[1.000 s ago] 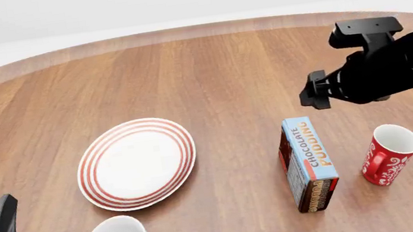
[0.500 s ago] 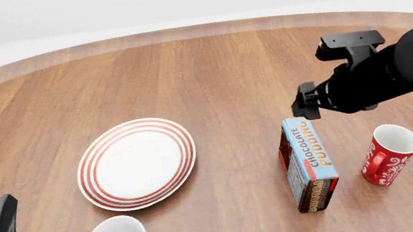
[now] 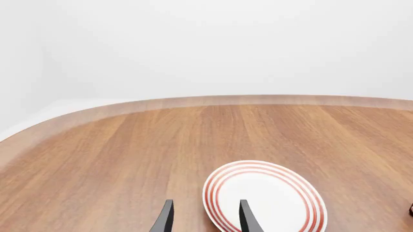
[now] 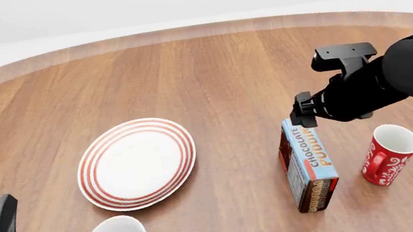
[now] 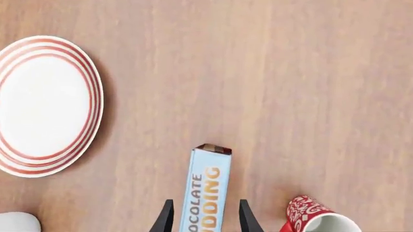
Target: Pick up the white mug and put it on the plate, and put the chocolate pudding to the right of the plate.
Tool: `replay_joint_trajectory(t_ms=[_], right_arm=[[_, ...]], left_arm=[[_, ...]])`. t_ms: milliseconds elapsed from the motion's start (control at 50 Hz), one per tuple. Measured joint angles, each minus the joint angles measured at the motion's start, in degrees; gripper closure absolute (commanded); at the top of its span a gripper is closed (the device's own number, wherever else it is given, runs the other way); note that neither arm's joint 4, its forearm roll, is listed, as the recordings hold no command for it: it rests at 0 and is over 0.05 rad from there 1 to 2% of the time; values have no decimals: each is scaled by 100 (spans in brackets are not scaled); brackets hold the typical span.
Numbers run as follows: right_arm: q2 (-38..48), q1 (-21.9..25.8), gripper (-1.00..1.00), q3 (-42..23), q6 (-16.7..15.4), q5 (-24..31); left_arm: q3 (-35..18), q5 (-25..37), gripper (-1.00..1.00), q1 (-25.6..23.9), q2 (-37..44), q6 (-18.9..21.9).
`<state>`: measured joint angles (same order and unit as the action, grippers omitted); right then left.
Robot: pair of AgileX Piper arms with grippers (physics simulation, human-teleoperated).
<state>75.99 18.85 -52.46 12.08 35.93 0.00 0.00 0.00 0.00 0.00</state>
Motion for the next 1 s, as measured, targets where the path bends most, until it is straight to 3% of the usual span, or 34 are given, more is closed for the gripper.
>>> replay_joint_trajectory(t_ms=[1000], right_arm=[[361,207,-100,399,290,-303]], left_arm=[[0,0,-100,0,0,0]])
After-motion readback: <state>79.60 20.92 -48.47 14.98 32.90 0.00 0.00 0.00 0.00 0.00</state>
